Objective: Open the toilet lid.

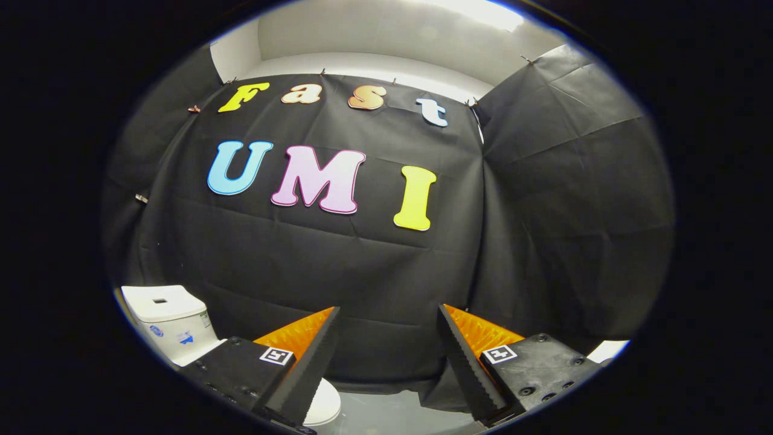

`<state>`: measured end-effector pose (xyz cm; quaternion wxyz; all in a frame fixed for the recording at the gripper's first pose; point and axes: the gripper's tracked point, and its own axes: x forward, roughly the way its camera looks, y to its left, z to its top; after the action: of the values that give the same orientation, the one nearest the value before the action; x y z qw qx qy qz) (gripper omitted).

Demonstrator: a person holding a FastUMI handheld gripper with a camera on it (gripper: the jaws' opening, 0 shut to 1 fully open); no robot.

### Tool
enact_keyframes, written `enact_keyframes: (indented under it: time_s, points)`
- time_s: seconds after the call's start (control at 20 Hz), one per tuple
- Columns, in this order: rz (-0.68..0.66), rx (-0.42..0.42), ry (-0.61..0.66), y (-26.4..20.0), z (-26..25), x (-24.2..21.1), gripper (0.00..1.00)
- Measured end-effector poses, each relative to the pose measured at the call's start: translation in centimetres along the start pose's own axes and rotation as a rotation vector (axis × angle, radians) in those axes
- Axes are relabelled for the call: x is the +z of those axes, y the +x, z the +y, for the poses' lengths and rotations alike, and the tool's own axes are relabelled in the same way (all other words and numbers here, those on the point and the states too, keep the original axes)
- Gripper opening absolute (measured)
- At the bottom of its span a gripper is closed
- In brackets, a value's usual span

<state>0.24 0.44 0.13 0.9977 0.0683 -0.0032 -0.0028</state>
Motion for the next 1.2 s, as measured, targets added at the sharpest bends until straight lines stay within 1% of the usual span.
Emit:
enact_keyframes:
  time_s: [0.2, 0.3, 0.4, 0.5, 0.6, 0.7, 0.85, 0.95, 1.0, 1.1, 1.2]
  points:
    - [0.027, 0.021, 0.040, -0.8, 0.8, 0.2, 0.98]
    - [0.015, 0.031, 0.036, -1.1, 1.0, 0.4, 0.98]
    - [0.029, 0.042, 0.040, -1.5, 1.4, -0.7, 0.97]
    - [0.058, 0.047, 0.092, -1.7, 2.0, -2.6, 0.97]
    - [0.111, 0.045, 0.192, -1.8, 2.7, -5.6, 0.98]
    - [0.189, 0.023, 0.331, -1.9, 3.1, -9.6, 0.98]
    - [0.315, -0.049, 0.570, -1.9, 2.7, -16.0, 0.98]
    - [0.384, -0.090, 0.689, -2.4, 2.2, -20.0, 0.98]
    - [0.417, -0.112, 0.709, -2.8, 1.9, -21.9, 0.98]
    - [0.456, -0.145, 0.701, -3.2, 1.5, -25.5, 0.98]
    - [0.491, -0.139, 0.736, -3.3, 1.9, -27.7, 0.98]
